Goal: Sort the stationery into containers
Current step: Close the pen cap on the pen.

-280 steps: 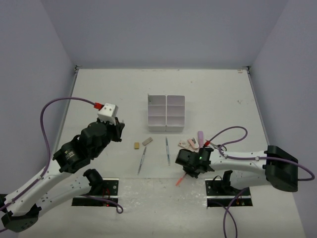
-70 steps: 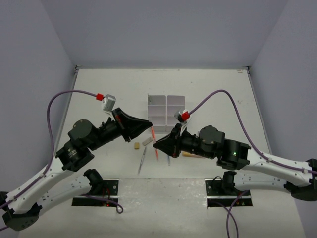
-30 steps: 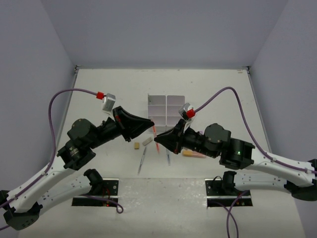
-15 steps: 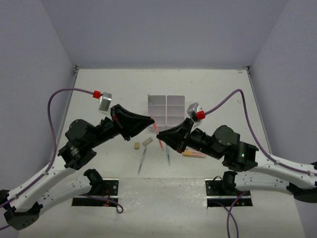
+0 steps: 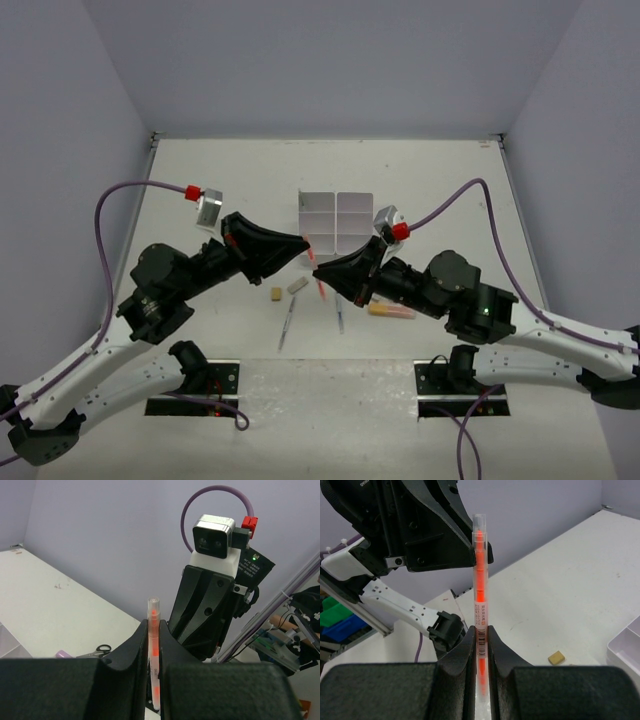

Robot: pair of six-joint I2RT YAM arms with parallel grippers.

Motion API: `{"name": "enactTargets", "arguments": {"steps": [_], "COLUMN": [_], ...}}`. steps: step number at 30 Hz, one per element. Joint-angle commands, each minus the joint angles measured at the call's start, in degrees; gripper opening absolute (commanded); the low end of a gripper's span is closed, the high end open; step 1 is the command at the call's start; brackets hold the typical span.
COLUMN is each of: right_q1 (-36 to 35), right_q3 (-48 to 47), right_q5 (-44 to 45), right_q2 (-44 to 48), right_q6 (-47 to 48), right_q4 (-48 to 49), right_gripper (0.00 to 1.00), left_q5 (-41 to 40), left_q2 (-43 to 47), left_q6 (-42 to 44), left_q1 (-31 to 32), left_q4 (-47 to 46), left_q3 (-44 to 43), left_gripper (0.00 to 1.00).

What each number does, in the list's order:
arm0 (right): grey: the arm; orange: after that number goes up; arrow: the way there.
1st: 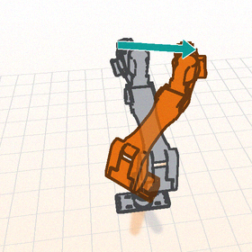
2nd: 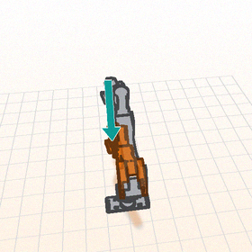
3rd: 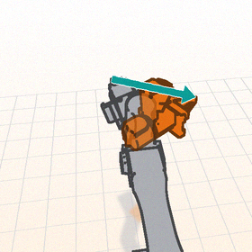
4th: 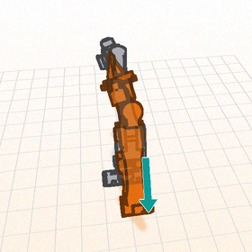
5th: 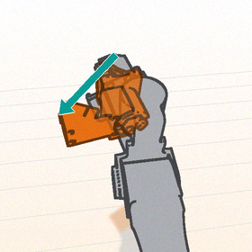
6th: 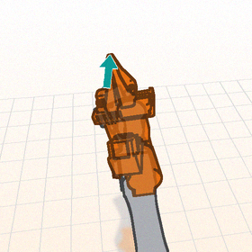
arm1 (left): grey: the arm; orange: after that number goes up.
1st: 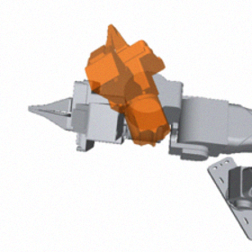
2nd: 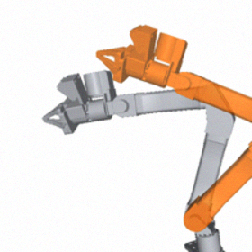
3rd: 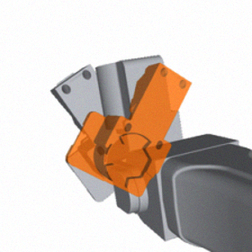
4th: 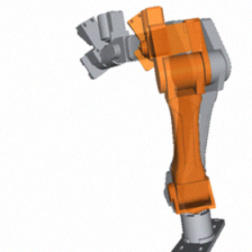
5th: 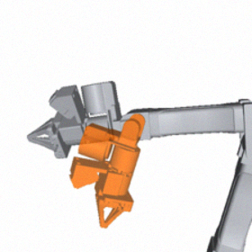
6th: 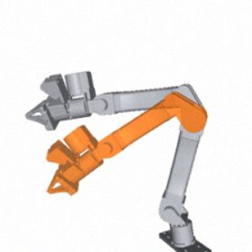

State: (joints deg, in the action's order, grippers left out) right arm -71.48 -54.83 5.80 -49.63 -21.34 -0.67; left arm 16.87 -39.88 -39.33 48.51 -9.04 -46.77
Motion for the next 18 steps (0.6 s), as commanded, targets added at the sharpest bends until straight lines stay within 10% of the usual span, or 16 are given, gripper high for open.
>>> {"name": "enactTargets", "arguments": {"steps": [1,18], "right_q1": [2.0,3.1], "right_q3": [-6.99,-2.18], "right_q5": [1.36,-10.71], "right_q2": [0.0,-2.18], "right_q6": [1.37,0.53], "right_q4": [13.95,19.15], "right_gripper": [0.0,0.0], "left_q5": [4.2,-4.79], "left_q2": [-0.92,3.42], "left_q6": [1.63,3.94], "left_q1": [1.55,2.9], "left_q4": [6.93,8.88], "left_q3": [3.06,-0.08], "left_gripper": [0.0,0.0]}}
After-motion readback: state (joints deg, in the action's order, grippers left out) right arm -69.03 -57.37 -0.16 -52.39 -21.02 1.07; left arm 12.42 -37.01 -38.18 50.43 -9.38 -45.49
